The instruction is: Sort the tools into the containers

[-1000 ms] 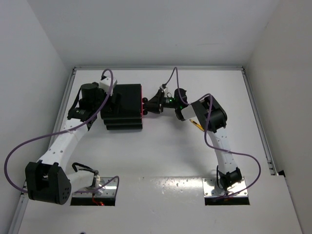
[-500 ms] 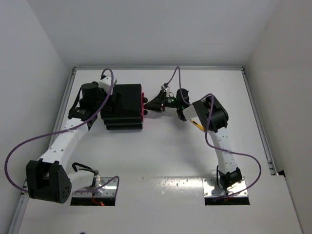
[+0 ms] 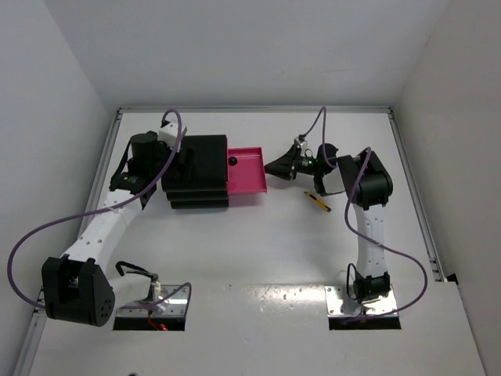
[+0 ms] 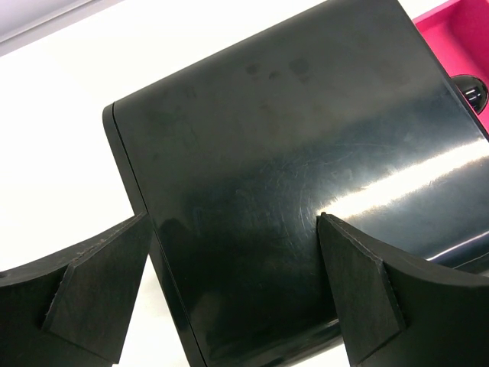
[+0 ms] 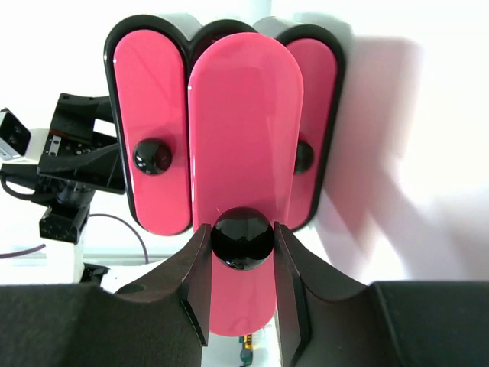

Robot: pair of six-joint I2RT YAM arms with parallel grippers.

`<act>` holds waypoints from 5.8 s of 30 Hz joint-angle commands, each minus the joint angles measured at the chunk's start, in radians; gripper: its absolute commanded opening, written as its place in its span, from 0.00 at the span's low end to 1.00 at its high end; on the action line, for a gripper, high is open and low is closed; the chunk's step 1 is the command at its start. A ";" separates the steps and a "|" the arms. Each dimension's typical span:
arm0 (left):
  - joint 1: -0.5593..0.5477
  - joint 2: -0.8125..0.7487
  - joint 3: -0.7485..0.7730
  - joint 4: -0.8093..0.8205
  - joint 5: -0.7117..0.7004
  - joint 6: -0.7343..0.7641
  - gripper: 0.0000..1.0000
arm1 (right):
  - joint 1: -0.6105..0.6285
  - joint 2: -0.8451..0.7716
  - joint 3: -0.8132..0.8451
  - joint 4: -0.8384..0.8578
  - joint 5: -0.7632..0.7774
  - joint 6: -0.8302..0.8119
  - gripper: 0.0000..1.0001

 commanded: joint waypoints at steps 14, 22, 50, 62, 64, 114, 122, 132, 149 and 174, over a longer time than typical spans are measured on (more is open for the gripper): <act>-0.010 0.031 -0.030 -0.058 -0.014 0.010 0.96 | -0.053 -0.034 -0.083 0.060 -0.036 -0.080 0.14; -0.010 0.031 -0.030 -0.058 -0.014 0.010 0.96 | -0.062 -0.014 -0.063 0.041 -0.036 -0.098 0.26; -0.010 0.012 -0.039 -0.058 -0.018 0.010 0.96 | -0.218 -0.391 0.222 -1.431 0.129 -1.398 0.58; -0.019 -0.009 -0.010 -0.076 -0.062 -0.010 1.00 | -0.298 -0.511 0.301 -1.865 0.516 -1.894 0.38; -0.019 -0.018 -0.010 -0.076 -0.062 -0.010 1.00 | -0.286 -0.511 0.270 -1.893 0.530 -1.957 0.38; -0.019 -0.018 -0.010 -0.076 -0.159 -0.001 1.00 | -0.002 -0.488 0.029 -1.760 0.903 -1.961 0.44; -0.019 -0.018 -0.010 -0.076 -0.159 -0.001 1.00 | -0.002 -0.502 0.029 -1.760 0.903 -1.951 0.06; -0.019 -0.028 -0.001 -0.076 -0.169 -0.011 1.00 | -0.002 -0.599 0.339 -1.843 0.610 -1.696 0.04; -0.019 0.001 0.026 -0.076 -0.140 -0.030 1.00 | 0.212 -0.344 0.528 -1.648 0.395 -1.387 0.04; 0.027 -0.014 0.076 -0.087 -0.120 -0.048 1.00 | -0.027 -0.453 0.369 -1.401 0.038 -1.061 0.47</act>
